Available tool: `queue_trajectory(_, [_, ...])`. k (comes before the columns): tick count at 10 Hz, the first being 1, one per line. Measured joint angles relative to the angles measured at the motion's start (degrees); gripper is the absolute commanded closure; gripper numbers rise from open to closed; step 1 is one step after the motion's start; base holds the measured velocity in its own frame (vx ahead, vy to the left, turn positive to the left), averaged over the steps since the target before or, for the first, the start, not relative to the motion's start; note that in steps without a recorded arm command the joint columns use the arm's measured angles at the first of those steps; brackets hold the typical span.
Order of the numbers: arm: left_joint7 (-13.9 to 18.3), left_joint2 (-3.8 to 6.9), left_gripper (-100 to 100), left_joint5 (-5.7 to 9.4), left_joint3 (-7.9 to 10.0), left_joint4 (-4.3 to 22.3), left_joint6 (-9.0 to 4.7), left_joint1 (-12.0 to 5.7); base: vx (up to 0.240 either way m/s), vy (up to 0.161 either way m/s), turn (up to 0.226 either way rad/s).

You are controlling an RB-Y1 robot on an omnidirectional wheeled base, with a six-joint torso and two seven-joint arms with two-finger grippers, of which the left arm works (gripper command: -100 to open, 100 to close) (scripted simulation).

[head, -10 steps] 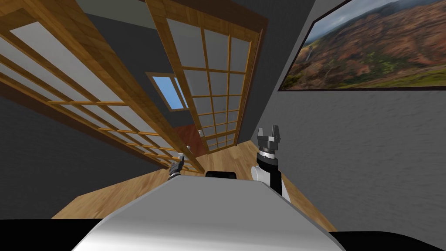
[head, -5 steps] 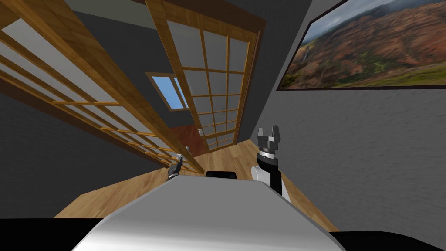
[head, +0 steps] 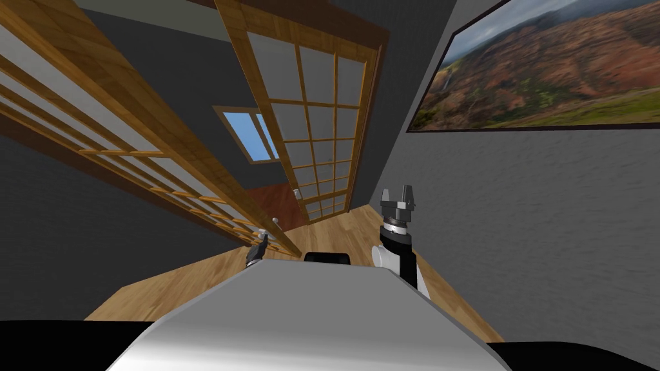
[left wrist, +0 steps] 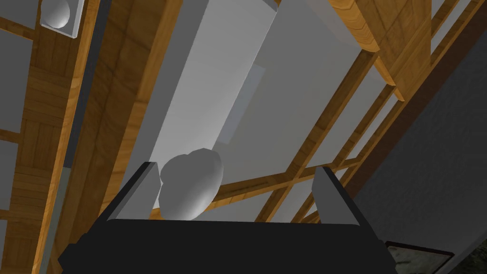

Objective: Pull the door open

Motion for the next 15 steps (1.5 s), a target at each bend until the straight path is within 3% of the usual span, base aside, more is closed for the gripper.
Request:
queue_trajectory(1, [0.95, -0.17, 100, 0.37, -0.22, -0.89, 0.32, 0.64, -0.047, 0.007, -0.024])
queue_trajectory(3, [2.58, 0.32, 100, 1.29, -0.4, 1.67, -1.0, -0.61, -0.033, 0.014, -0.026])
queue_trajectory(4, [3.06, -0.02, 100, 1.45, -0.55, 0.81, -0.9, -0.09, -0.003, -0.005, -0.008])
queue_trajectory(5, [3.52, -0.51, 100, 1.4, -0.85, -1.82, 0.36, 1.3, -0.018, -0.011, -0.004])
queue_trajectory(7, [5.19, 0.8, 100, 2.16, -0.98, 1.82, -0.92, -0.49, -0.029, 0.001, -0.034])
queue_trajectory(8, [5.9, 0.96, 100, 2.33, -1.1, 2.18, -1.29, -0.43, -0.007, 0.004, 0.025])
queue_trajectory(9, [5.78, 0.29, 100, 2.36, -1.1, 0.51, -0.47, 0.13, -0.013, -0.009, 0.004])
queue_trajectory(10, [6.33, 0.84, 100, 2.72, -1.15, 2.58, -1.11, -1.06, -0.019, -0.011, -0.027])
queue_trajectory(13, [7.18, 0.28, 100, 2.92, -1.29, 0.66, -0.6, 0.19, -0.005, 0.004, -0.01])
queue_trajectory(14, [7.96, 0.64, 100, 3.39, -1.49, 2.12, -1.47, -0.25, -0.015, -0.014, -0.034])
queue_trajectory(15, [8.92, 0.53, 100, 3.64, -1.73, 0.72, -0.89, 0.56, -0.027, 0.003, 0.009])
